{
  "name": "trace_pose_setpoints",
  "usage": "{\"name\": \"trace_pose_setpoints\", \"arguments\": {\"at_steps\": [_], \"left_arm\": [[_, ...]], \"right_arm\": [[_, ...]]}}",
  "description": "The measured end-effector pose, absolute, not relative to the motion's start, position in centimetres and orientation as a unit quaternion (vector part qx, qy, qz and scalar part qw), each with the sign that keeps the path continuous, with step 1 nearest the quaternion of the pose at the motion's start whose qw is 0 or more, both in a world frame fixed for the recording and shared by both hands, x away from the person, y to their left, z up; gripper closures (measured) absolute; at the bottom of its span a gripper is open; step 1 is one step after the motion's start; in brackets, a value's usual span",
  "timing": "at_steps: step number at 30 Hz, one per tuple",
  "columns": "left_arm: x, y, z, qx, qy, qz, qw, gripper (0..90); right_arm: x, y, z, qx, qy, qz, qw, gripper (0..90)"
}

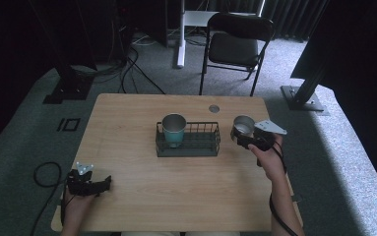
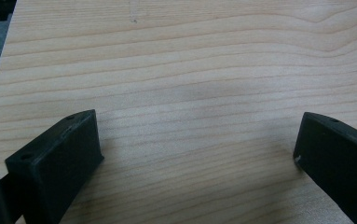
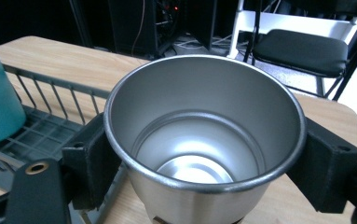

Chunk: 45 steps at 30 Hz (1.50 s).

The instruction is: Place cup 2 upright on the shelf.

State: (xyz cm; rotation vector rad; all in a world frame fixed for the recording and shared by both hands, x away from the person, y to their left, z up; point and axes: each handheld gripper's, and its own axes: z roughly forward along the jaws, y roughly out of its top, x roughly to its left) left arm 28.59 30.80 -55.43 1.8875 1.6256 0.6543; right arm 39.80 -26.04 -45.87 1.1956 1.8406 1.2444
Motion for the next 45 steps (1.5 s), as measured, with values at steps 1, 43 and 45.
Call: {"name": "trace_pose_setpoints", "arguments": {"at_steps": [1, 43, 45], "left_arm": [[28.6, 30.8, -55.4, 0.704, 0.606, 0.244, 0.279, 1.2], [28.6, 30.8, -55.4, 0.704, 0.606, 0.244, 0.279, 1.2], [28.6, 30.8, -55.4, 0.704, 0.606, 0.244, 0.279, 1.2]], "right_arm": [[39.8, -25.8, -45.4, 0.444, 0.697, 0.473, 0.305, 18.2], [40.3, -19.5, -40.6, 0.369, 0.719, 0.518, 0.281, 18.2], [40.4, -19.2, -40.6, 0.366, 0.721, 0.517, 0.281, 18.2]]}}
